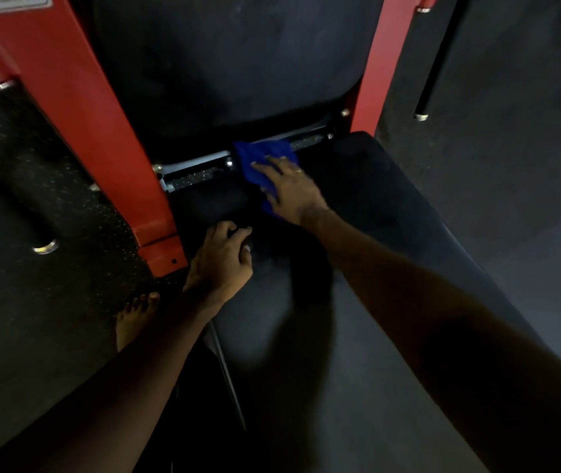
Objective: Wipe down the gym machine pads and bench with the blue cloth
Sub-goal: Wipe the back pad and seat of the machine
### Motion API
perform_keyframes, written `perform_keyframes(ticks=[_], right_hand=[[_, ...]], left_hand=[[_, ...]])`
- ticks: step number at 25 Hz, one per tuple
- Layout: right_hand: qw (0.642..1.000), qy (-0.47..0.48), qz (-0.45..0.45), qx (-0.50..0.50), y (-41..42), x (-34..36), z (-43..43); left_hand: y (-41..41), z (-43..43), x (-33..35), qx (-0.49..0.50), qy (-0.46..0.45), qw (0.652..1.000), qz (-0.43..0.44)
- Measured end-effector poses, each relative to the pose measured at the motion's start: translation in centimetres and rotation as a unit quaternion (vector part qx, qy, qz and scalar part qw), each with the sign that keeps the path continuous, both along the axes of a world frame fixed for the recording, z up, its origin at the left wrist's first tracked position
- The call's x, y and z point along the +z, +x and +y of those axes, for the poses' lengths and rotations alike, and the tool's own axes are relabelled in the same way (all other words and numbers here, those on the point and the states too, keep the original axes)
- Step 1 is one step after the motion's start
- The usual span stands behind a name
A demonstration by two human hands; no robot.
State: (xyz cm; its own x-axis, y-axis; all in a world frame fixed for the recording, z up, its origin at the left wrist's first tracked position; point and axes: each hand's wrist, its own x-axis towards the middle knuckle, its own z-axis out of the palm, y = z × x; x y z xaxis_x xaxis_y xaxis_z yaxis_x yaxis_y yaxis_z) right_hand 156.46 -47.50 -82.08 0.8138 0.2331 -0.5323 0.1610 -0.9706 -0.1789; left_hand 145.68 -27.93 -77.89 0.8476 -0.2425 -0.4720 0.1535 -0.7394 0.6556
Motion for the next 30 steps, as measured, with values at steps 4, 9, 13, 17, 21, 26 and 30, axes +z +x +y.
perform_keyframes(ticks=[4,9,13,17,21,26,30], right_hand=[[0.983,-0.081,-0.01,-0.164,2.9,-0.3,-1.5],[0.996,0.036,-0.008,-0.076,-6.5,3.1,7.8],[0.999,0.011,-0.023,-0.04,-8.7,4.2,4.5],[0.97,-0.112,-0.07,-0.203,-6.5,4.9,-5.2],[0.955,-0.119,-0.069,-0.263,-7.2,5.6,-4.2],[0.994,-0.031,-0.016,-0.107,-16.0,9.5,-3.0],[0.949,-0.133,-0.056,-0.282,-13.3,10.8,-13.5]], left_hand=[[0.9,0.8,0.1,0.044,-0.041,0.998,0.035],[1.4,1.3,0.8,0.164,-0.087,0.982,0.031],[0.3,0.7,0.8,0.096,-0.049,0.993,0.047],[-0.1,0.2,0.8,0.012,0.03,0.998,0.057],[0.2,0.5,1.0,0.001,0.042,0.998,0.049],[0.0,-0.2,1.2,0.006,0.059,0.997,0.05],[0.4,-0.6,1.4,0.001,0.08,0.995,0.062]])
